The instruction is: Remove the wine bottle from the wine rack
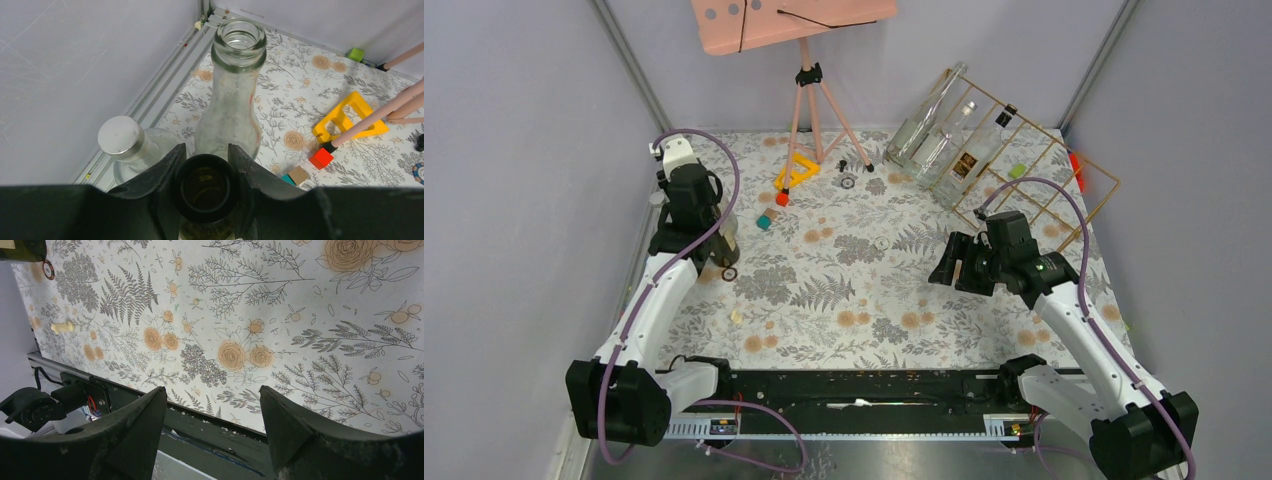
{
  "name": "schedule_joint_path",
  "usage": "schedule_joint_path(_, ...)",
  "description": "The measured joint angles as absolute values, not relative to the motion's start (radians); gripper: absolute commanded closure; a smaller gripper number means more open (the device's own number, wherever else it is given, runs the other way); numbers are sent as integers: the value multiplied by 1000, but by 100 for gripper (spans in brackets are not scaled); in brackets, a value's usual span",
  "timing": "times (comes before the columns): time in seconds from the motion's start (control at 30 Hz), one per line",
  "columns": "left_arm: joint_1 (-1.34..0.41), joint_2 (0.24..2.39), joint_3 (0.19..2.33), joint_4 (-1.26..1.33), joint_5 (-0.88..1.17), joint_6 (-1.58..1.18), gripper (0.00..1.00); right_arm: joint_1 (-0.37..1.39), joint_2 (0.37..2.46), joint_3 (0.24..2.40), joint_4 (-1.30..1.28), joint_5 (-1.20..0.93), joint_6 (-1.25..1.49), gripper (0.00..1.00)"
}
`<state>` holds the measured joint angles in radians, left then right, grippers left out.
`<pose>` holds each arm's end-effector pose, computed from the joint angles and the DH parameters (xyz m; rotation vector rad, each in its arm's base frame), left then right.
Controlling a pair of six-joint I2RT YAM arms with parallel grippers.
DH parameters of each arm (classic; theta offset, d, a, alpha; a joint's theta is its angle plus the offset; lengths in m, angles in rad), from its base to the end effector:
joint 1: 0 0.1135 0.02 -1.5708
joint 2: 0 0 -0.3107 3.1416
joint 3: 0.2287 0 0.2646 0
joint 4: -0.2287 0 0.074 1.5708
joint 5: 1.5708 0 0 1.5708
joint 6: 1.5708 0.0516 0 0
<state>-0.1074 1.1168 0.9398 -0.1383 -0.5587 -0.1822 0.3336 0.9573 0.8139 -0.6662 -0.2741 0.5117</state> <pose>0.2614 -0.0007 0.3699 -0.4443 1.7950 0.3243 0.1750 0.0754 0.3005 0.0836 2.4639 0.7136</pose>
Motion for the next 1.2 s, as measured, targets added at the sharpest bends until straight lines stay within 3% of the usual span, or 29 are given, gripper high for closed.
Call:
schedule_joint_path(0.23, -107, 1117, 940, -142, -586, -183, 100, 334, 950, 813, -663, -281, 512, 25)
schedule_joint_path(0.6, -107, 1121, 942, -148, -596, -192, 48, 334, 934, 801, -664, -282, 510, 25)
schedule_joint_path(0.97, -103, 1121, 971, -187, -599, -211, 30, 334, 932, 800, -665, -282, 498, 25)
schedule_joint_path(1.2, -103, 1121, 1061, -253, -559, -218, 23, 334, 925, 801, -669, -278, 493, 25)
